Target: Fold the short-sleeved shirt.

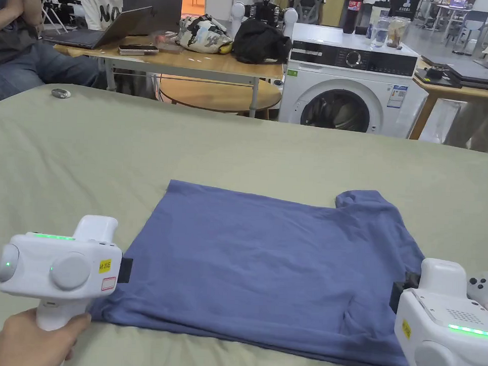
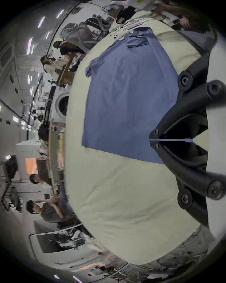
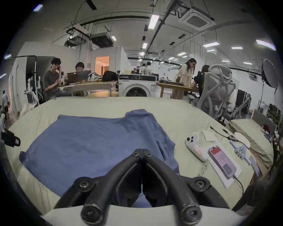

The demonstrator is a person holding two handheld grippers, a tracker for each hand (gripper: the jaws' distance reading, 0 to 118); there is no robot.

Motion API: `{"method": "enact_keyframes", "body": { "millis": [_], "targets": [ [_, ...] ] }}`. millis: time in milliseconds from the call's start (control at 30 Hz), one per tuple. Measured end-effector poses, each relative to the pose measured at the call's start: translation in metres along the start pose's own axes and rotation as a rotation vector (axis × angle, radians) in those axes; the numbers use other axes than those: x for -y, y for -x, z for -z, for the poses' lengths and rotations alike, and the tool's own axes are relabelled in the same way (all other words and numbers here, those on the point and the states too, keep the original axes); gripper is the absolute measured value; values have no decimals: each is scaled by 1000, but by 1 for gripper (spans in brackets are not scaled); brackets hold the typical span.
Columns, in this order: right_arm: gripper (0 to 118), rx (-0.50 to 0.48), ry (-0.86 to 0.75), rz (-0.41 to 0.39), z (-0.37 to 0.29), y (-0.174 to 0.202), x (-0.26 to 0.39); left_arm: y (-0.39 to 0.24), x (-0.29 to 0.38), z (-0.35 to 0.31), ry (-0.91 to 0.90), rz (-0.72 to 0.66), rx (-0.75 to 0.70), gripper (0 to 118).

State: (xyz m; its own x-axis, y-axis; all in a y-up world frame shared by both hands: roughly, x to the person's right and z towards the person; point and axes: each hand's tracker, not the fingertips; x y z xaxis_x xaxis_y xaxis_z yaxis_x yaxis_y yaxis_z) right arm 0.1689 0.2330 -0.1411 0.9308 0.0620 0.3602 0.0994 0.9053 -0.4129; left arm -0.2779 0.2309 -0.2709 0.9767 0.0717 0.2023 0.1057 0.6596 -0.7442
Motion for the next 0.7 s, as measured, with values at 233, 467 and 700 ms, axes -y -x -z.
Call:
{"method": "enact_keyframes", "body": {
  "millis": [233, 467, 700],
  "targets": [
    [0, -5, 55, -12, 6, 0, 7, 18, -1, 14, 154, -30, -66, 57],
    [0, -8, 102, -10, 1, -8, 8, 13, 28, 45, 268, 29, -93, 56],
    [15, 7, 224, -28, -3, -40, 4, 16, 25, 34, 252, 57, -23, 4]
  ]
}}
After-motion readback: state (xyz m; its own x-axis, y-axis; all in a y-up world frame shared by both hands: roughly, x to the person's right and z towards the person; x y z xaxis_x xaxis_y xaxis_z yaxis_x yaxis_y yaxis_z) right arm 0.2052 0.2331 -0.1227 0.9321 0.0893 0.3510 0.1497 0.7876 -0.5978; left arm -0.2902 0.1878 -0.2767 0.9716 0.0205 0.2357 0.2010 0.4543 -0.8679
